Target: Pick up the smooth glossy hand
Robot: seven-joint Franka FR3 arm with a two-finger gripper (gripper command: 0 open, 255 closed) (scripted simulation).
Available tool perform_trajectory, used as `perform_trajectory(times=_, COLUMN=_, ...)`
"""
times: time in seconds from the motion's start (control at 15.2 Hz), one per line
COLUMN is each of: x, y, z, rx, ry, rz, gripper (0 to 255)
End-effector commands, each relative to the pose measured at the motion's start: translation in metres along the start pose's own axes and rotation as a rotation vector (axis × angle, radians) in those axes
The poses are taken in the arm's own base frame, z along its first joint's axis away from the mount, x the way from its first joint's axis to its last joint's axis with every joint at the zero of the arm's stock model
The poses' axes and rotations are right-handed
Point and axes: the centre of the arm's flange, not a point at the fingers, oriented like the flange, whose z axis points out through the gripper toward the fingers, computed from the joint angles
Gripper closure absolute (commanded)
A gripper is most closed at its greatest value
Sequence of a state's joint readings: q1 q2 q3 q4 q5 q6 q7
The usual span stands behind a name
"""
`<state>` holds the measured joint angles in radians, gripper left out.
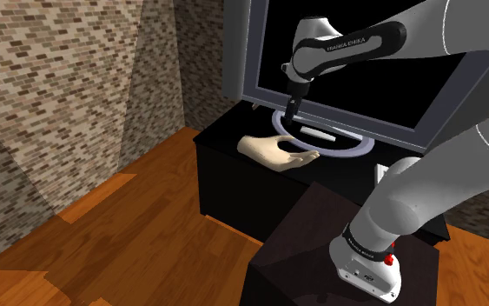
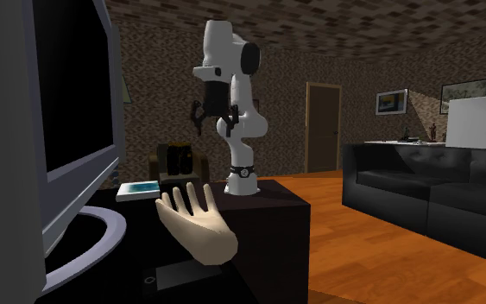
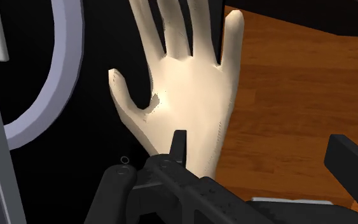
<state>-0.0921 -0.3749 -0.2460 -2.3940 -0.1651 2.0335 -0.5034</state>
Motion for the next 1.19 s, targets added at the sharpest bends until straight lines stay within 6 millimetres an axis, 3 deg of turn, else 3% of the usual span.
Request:
perform_trajectory(times=0.0, x=0.005, y=0.019, z=0.019, rx=-0.006, ry=-0.017, rz=-0.013, gripper=0)
perform_trajectory(times=0.92, x=0.043, y=0.141, z=0.152, rx=-0.039, ry=-0.134, rz=-0.096, gripper=0)
perform_trajectory(times=1.12, x=0.045, y=0.146, z=0.169, rx=-0.04, ry=-0.139, rz=-0.1, gripper=0)
